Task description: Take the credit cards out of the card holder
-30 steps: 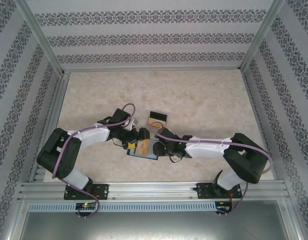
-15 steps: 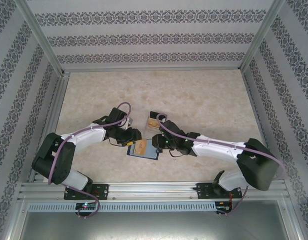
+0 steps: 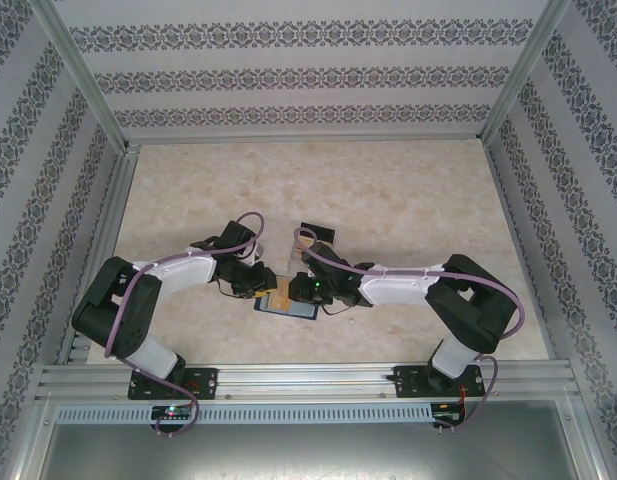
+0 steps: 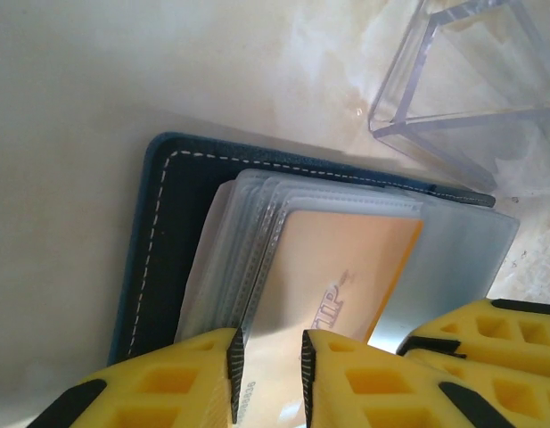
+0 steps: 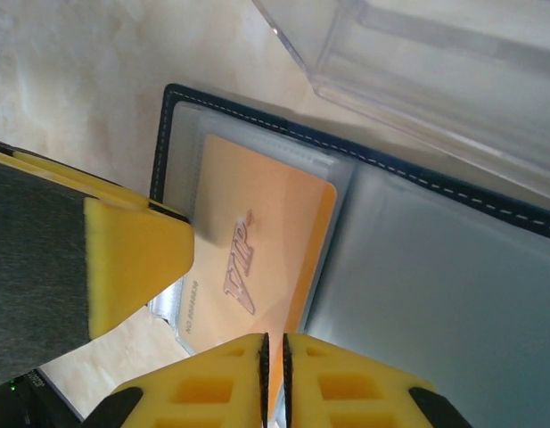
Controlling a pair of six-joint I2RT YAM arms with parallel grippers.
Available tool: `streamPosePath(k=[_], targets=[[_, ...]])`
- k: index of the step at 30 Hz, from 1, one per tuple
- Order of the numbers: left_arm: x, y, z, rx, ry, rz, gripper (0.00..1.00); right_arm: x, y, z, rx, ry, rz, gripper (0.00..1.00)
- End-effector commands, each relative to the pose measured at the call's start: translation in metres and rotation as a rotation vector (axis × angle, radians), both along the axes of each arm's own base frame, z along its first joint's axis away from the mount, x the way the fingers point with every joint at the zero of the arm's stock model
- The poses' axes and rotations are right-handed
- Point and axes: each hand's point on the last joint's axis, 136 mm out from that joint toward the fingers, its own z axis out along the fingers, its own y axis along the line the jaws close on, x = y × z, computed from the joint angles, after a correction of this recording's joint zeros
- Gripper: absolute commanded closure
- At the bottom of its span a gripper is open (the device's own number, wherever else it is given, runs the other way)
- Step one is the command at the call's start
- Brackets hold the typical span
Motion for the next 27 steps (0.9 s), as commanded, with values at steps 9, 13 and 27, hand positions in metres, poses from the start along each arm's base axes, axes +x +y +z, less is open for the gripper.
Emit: streamPosePath(k=[9, 13, 27], targets=[[-0.014, 0.013, -0.018, 0.065, 0.074, 0.019, 0.73, -0.003, 0.009, -0.008, 0.021, 0.073, -0.014, 0.84], [-0.014, 0.013, -0.019, 0.064, 0.074, 0.019, 0.73, -0.003, 0.005, -0.014, 0.005, 0.089, -0.027, 0.83], [-0.013, 0.011, -0.019, 0.054, 0.077, 0.017, 0.73, 0.0, 0.014, -0.012, 0.051, 0.092, -0.013, 0.84]])
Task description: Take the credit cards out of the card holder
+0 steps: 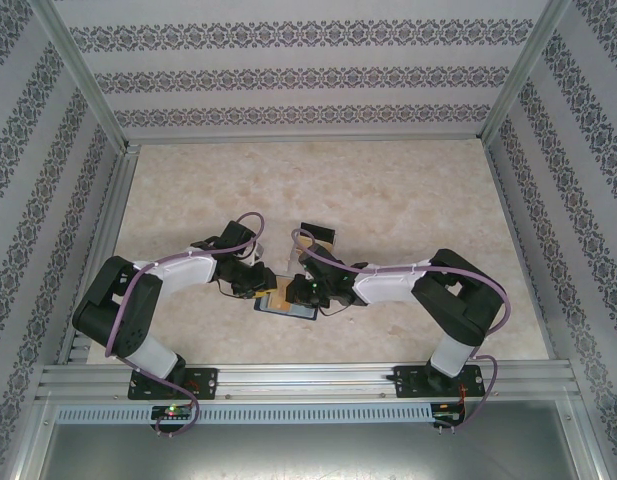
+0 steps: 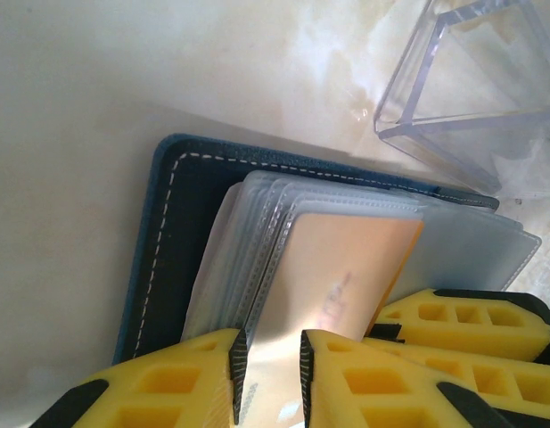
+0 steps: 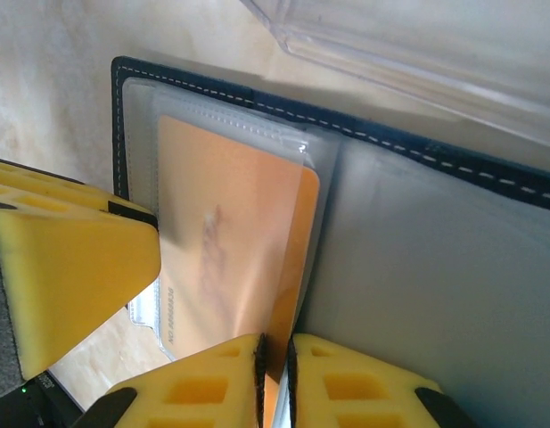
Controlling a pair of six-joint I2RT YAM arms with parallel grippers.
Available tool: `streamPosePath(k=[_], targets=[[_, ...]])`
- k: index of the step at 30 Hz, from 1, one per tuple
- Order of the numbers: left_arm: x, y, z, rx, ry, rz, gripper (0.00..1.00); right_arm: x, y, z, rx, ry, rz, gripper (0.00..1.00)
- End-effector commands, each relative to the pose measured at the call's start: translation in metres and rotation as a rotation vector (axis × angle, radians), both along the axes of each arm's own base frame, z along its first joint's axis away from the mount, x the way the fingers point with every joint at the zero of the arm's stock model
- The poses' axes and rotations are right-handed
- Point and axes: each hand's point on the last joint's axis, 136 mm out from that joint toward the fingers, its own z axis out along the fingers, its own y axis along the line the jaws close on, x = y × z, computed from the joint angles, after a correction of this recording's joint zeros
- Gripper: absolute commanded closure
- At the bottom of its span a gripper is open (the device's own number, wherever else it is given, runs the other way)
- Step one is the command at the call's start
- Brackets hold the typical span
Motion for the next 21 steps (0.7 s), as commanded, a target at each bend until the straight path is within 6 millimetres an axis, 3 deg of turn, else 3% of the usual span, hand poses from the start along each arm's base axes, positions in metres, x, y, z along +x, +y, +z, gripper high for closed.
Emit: streamPosePath(k=[1, 4, 14, 21], targets=[[-0.013, 0.011, -0.018, 0.052, 0.071, 0.014, 0.73, 0.006, 0.006, 0.004, 0.04, -0.003, -0.006, 0.89], [-0.012, 0.011, -0.018, 0.055, 0.071, 0.014, 0.74, 0.006, 0.004, 0.004, 0.05, -0.001, -0.014, 1.0], [-0.015, 0.018, -0.025, 0.102, 0.097, 0.019, 0.79, 0.006, -0.018, 0.006, 0.04, -0.009, -0.049, 1.0], [-0.015, 0.017, -0.025, 0.102, 0.1, 0.015, 0.79, 0.005, -0.017, 0.007, 0.053, -0.009, -0.035, 1.0]])
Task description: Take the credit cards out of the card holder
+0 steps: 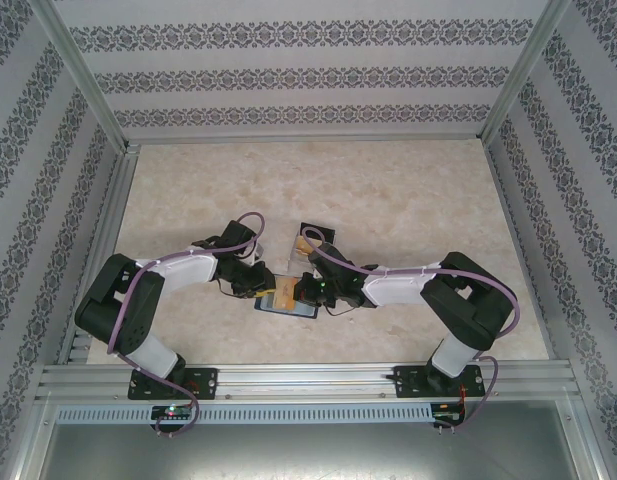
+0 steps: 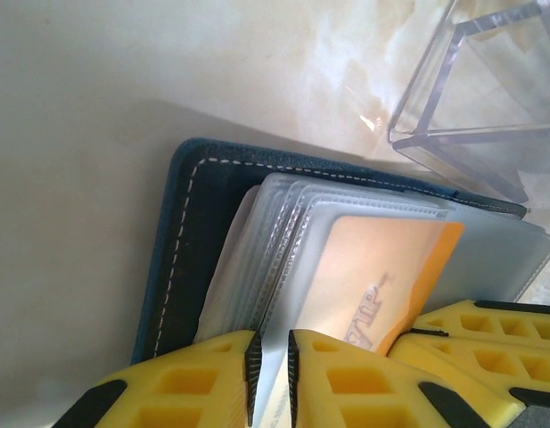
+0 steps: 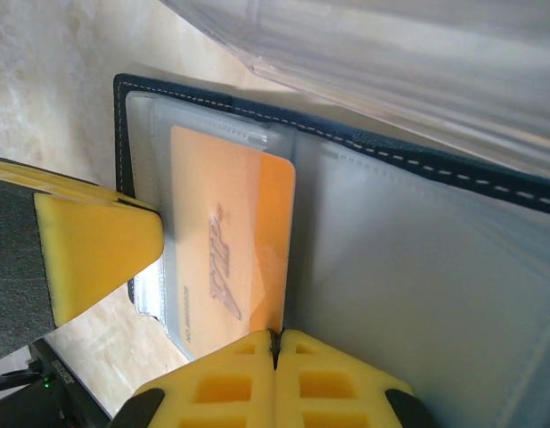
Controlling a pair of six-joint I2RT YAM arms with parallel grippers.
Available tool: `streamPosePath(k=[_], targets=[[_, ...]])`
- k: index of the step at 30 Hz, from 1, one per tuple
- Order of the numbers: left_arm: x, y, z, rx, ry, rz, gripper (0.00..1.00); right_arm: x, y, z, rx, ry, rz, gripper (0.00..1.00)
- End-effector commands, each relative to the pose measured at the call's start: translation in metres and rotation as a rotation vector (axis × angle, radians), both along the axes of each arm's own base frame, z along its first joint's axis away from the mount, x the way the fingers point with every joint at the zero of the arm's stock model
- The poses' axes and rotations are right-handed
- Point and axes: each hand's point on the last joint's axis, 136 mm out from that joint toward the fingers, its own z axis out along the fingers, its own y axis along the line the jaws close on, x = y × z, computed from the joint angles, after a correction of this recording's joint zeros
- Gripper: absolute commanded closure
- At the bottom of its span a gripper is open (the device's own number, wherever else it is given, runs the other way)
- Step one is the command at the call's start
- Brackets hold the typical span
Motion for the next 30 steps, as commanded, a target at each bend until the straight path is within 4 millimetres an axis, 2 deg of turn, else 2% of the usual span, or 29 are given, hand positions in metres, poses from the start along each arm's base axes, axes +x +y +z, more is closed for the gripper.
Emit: streamPosePath(k=[1, 4, 7, 10, 13, 15, 16, 22, 30], targets=[[-0.017, 0.016, -0.022, 0.088, 0.09, 0.007, 0.8, 0.003, 0.0, 0.002, 0.014, -0.008, 0.004, 0.93], [-0.017, 0.015, -0.022, 0.086, 0.092, 0.004, 0.83, 0.005, 0.004, 0.002, 0.021, -0.01, 0.009, 0.83], [-0.017, 0.015, -0.022, 0.084, 0.095, 0.003, 0.88, 0.008, 0.007, 0.001, 0.021, -0.012, 0.011, 0.82], [-0.018, 0.015, -0.023, 0.084, 0.097, 0.003, 0.88, 0.008, 0.009, -0.002, 0.022, -0.008, 0.012, 0.82], [-0.018, 0.015, -0.023, 0.086, 0.097, 0.003, 0.88, 0.009, 0.009, -0.004, 0.023, -0.008, 0.007, 0.83], [-0.018, 0.016, -0.023, 0.089, 0.098, 0.003, 0.88, 0.009, 0.006, -0.005, 0.021, -0.009, 0.002, 0.97], [-0.018, 0.016, -0.023, 0.091, 0.1, 0.005, 0.88, 0.008, 0.005, -0.005, 0.02, -0.009, -0.001, 1.0], [-0.017, 0.019, -0.023, 0.114, 0.099, 0.007, 0.88, 0.006, -0.011, 0.0, 0.012, -0.023, -0.024, 1.0], [-0.015, 0.019, -0.022, 0.116, 0.093, 0.001, 0.88, 0.0, -0.039, 0.019, -0.014, -0.055, -0.019, 1.0]])
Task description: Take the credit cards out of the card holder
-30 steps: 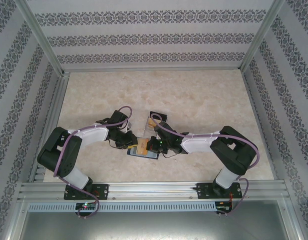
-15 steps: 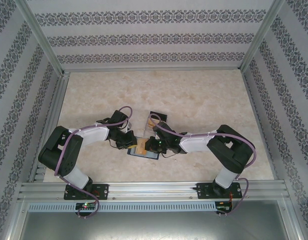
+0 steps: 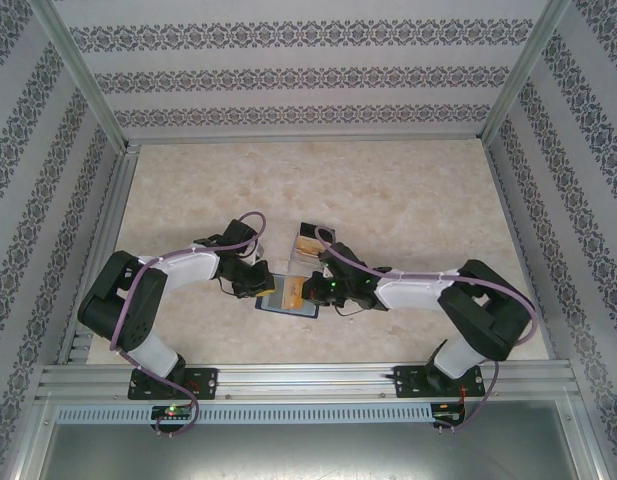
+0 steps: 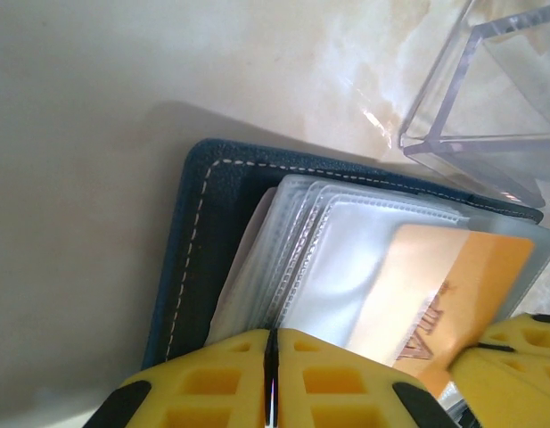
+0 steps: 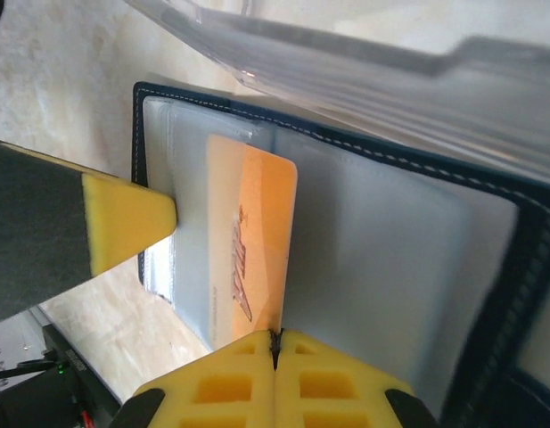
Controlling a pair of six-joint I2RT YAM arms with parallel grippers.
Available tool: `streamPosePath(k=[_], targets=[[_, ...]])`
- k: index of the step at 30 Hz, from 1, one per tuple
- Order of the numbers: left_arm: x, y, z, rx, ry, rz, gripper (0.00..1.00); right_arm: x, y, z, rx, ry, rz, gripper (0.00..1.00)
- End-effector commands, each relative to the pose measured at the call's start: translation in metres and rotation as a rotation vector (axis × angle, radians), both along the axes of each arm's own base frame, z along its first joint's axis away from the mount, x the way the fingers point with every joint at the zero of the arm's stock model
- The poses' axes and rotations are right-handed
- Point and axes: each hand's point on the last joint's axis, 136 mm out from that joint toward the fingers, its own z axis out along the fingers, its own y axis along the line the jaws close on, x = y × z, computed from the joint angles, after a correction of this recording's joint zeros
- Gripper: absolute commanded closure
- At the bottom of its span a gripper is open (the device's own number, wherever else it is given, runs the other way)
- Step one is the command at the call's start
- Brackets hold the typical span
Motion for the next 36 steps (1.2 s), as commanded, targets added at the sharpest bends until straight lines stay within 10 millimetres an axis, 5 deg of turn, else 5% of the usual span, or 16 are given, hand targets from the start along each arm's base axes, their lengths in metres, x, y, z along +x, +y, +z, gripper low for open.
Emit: streamPosePath(k=[1, 14, 18, 21, 24, 36], targets=[[-0.015, 0.019, -0.02, 0.104, 0.072, 0.0, 0.88, 0.0, -0.018, 0.009, -0.049, -0.038, 0.014, 1.0], [0.003, 0.011, 0.011, 0.063, -0.012, 0.006, 0.79, -0.001, -0.044, 0.097, -0.297, -0.285, 0.356, 1.0], [0.014, 0.008, 0.037, 0.041, -0.081, 0.015, 0.52, 0.016, -0.049, 0.123, -0.428, -0.426, 0.499, 1.0], [0.019, 0.014, 0.057, 0.059, -0.131, 0.035, 0.21, 0.032, -0.048, 0.137, -0.511, -0.528, 0.61, 1.0], [0.021, 0.024, 0.071, 0.082, -0.17, 0.071, 0.01, 0.051, -0.048, 0.141, -0.605, -0.565, 0.693, 1.0], [0.013, 0.058, 0.097, 0.132, -0.239, 0.167, 0.01, 0.095, -0.042, 0.102, -0.849, -0.53, 0.979, 1.0]])
